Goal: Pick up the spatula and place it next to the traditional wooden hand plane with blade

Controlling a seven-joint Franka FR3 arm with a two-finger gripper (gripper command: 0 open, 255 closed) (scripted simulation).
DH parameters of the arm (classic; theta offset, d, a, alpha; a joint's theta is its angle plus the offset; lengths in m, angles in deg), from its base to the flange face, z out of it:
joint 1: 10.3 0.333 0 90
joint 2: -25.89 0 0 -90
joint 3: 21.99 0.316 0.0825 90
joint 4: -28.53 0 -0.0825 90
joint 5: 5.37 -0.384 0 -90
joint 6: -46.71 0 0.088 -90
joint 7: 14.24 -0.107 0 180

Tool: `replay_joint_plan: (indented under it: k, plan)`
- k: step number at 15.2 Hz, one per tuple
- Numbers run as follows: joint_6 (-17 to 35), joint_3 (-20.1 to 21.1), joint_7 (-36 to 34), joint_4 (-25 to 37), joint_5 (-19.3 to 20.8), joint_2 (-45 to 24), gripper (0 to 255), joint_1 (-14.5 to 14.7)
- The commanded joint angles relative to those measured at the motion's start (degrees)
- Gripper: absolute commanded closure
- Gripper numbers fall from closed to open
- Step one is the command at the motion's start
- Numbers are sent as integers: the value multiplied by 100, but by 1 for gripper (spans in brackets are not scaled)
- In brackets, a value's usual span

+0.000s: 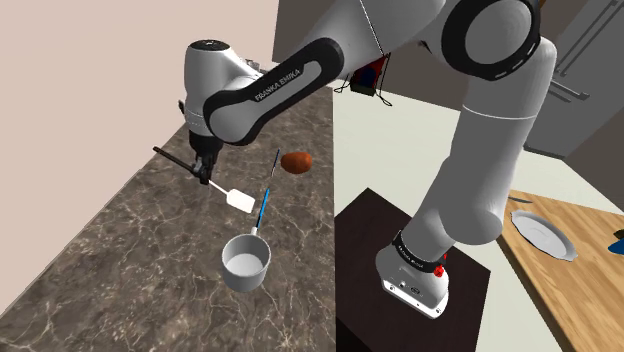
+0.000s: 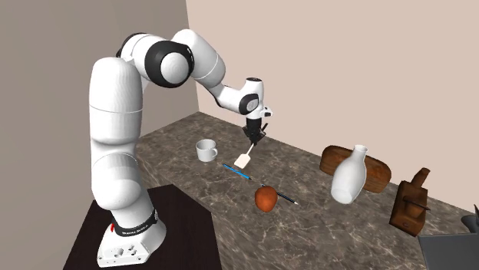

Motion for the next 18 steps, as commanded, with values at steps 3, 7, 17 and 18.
replay_joint_plan:
  k: [3,7,17,18]
  plan:
    - [-260,28,51,52,-71,210,255,-27]
    - [-527,50,90,140,-133,394,255,-44]
    - [-1216,84,170,448,-258,784,255,-73]
    - [-1286,86,177,486,-268,818,255,-75]
